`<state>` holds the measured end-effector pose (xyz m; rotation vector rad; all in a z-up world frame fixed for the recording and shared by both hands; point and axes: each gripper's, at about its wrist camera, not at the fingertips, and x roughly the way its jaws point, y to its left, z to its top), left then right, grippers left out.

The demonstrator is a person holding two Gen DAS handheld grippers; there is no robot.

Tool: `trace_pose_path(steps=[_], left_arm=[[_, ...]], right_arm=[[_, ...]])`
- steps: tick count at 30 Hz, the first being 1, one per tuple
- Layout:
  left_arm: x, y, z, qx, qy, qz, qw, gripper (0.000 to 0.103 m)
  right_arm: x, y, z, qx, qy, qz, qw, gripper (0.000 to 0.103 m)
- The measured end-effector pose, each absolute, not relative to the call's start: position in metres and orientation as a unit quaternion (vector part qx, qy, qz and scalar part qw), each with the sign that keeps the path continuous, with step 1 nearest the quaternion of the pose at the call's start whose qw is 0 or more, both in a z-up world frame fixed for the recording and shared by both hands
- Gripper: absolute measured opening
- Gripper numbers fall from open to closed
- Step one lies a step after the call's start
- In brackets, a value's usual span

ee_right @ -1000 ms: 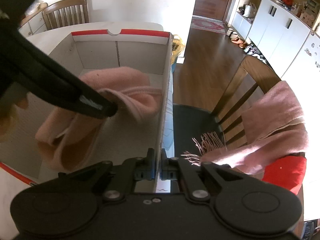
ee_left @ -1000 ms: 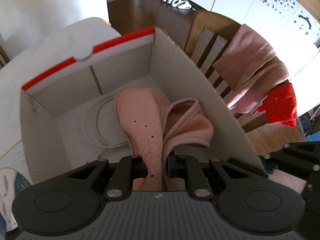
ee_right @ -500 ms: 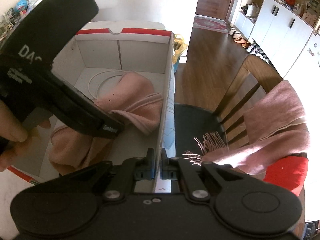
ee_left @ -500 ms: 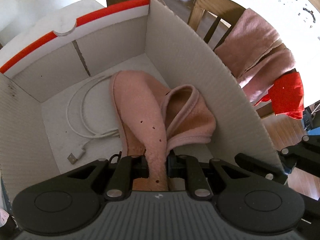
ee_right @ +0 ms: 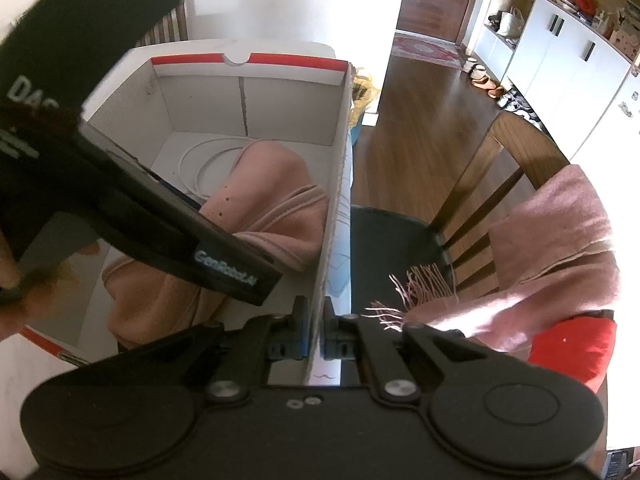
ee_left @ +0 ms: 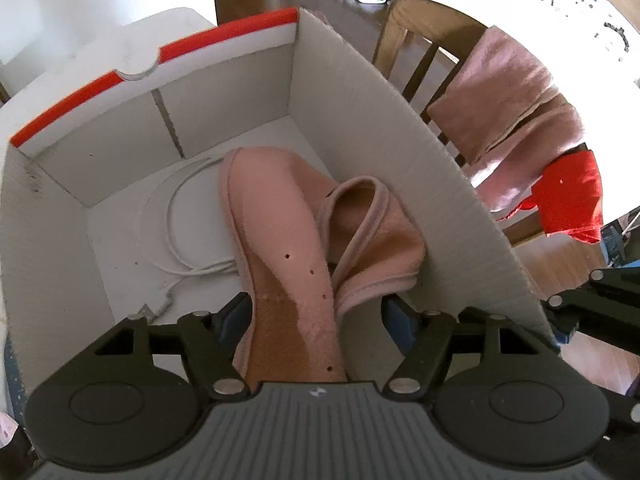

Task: Organize objects
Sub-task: 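Lift the pink fleece cloth with the left tool and lower it into the box, then move the left tool back to the pile toward the brown hair tie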

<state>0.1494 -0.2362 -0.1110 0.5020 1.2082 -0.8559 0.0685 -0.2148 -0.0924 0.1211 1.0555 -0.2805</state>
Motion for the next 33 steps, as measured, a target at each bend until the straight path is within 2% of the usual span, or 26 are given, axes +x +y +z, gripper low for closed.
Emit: trace_pose_path(steps=[17,29,33], left_arm=[[0.143,-0.201,-0.061,0.204,0.509,-0.388,0.741,0.07],[0.141,-0.148,-0.023,0.193,0.477,-0.407,0.755,0.07],[0.144,-0.125,-0.016,0.19,0.472,-0.404,0.76,0.074]], right_arm=[[0.07,-0.213,-0.095,0.053,0.507,-0.132,0.85,0.005],[0.075,-0.209,-0.099,0.048,0.512,-0.15,0.844,0.004],[0.076,-0.208,-0.099,0.048,0.514,-0.155,0.842,0.005]])
